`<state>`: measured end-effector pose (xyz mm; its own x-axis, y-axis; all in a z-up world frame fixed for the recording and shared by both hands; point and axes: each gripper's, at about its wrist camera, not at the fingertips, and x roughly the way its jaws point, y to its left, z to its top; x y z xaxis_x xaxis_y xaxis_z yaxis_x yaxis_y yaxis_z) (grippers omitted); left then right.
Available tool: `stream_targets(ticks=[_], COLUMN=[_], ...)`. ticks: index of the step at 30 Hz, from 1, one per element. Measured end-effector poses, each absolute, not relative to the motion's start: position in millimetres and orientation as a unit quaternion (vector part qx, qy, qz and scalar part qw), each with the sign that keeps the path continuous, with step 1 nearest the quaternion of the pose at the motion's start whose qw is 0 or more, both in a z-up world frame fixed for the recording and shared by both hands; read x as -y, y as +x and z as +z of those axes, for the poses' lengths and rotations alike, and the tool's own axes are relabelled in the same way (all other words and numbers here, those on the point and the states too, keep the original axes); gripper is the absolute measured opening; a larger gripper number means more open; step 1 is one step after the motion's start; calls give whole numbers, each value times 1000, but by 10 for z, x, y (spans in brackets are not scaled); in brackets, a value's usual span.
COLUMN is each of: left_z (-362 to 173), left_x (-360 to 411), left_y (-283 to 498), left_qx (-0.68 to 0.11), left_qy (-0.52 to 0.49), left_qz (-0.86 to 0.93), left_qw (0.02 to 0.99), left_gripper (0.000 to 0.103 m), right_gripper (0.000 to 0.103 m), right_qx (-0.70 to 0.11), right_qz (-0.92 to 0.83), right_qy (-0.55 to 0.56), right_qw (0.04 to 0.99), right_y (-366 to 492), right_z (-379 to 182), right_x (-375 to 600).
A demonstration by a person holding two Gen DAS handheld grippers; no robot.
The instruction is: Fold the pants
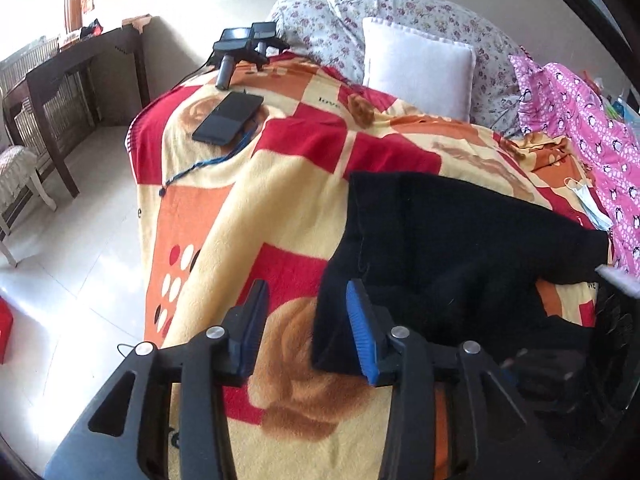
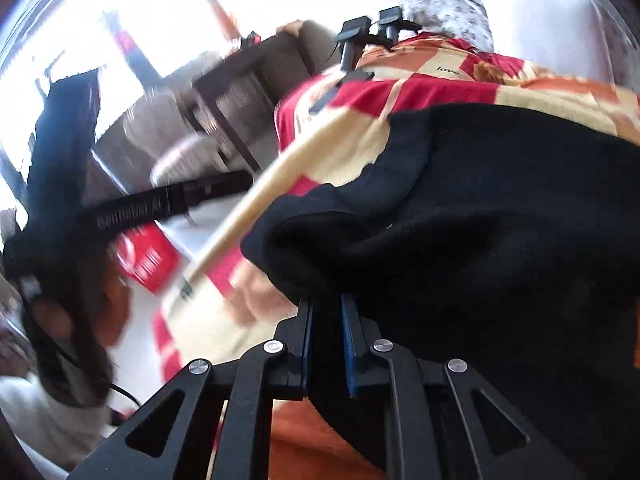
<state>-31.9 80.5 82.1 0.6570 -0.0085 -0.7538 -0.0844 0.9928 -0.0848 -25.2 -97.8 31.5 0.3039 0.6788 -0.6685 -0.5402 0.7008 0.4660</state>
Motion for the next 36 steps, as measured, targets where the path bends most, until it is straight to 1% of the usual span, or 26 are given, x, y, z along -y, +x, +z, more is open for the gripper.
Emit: stream_targets(ticks=[2,3,4,6,8,10,14,16,17,19,23,24,29,32,33,34,36], left_z=[810,787,758,677,586,455,221,169,173,265,499,507,347,181,158,162,158], left_x=[-736,-695,-661,-593,-527,-475,-434,-451,-455,-461,-482,-467,-321,-201,-184,-159,-156], left_y=[-305,-294,-285,-269,-255,-246,-200,-157,-142,-75,88,150,353,433,453,469,523], left_qx=[-414,-415,-416,-425,-437,-447,-467,-469,-469,-472,-443,-446,-481,-498,-495,-483,-480], left_qy=[-49,-45,-42,-42,-40,-39,-35,-35,-35,-33,-36,-35,-35,-14,-6,2,5], left_qz=[16,15,15,10,-1,-4,1,7,9,0,4,-2,-33,-30,-25,-17,-9], left_qw=[909,909,908,904,899,894,884,883,882,881,896,894,876,867,869,876,877], left_gripper=[40,43,45,46,46,47,52,60,60,60,62,65,65,66,72,76,76], right_gripper=[17,22,34,46,45,45,46,53,54,54,54,54,54,48,27,6,6], right_qx=[-481,-475,-460,-472,-470,-448,-401,-379,-375,-376,-379,-376,-373,-387,-390,-395,-394], right_qz=[384,387,397,423,407,378,286,241,226,196,181,181,184,199,205,204,203], right_qy=[43,30,30,58,60,54,13,-20,-34,-62,-130,-147,-244,-271,-272,-271,-253], right_qw=[787,790,794,772,781,808,870,893,898,904,898,897,876,859,855,854,860], right_y=[-326,-384,-448,-457,-407,-435,-103,114,209,477,777,825,1079,1165,1200,1230,1234], right_z=[138,129,174,218,335,513,775,820,832,823,688,651,475,359,324,301,321], right_x=[789,746,753,869,1082,1355,1794,1918,1962,2025,1966,1932,1880,1866,1865,1873,1903])
